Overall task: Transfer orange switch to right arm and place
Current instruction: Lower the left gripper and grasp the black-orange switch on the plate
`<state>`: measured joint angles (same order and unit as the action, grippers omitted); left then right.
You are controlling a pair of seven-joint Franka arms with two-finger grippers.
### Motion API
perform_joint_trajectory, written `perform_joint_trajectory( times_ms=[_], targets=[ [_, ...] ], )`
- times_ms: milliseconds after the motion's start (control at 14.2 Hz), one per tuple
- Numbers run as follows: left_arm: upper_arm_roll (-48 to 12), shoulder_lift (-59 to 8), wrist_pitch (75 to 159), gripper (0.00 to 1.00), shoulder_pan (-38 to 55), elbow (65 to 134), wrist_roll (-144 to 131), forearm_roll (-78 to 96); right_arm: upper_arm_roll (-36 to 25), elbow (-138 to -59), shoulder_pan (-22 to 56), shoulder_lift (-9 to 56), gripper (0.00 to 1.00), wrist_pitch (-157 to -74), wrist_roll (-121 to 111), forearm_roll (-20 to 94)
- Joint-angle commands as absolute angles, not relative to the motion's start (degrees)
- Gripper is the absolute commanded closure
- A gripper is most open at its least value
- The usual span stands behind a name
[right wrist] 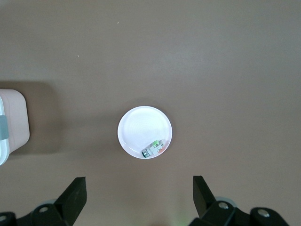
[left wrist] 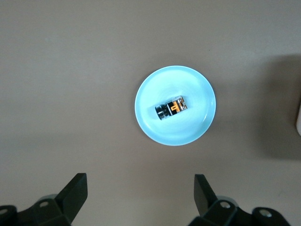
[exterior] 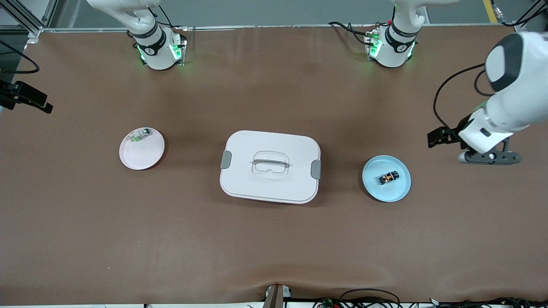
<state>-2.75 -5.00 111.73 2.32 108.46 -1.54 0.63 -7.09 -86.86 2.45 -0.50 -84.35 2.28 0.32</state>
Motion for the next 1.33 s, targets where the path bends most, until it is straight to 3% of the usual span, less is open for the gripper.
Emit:
perform_joint_trajectory(
  times_ms=[0,421,1263],
  targets=[
    [-4.57,-3.42,121.42,0.00,2.64,117.57,-5.17,0.62,-6.33,-86.13,1.67,-0.35,0.00,-84.11,2.72,-0.62],
    [-6.15,-12.38,134.98,0.00,2.90,120.14,-16.06,0.70,-6.15,-86.13,2.02,-0.44,0.00,-83.41,2.55,-0.44],
    [-6.24,-25.13,145.54,0.00,3.08,119.18,-21.53,0.35,-6.15,-86.48,2.20,-0.35,0.00,-83.58,2.72,0.09]
  ],
)
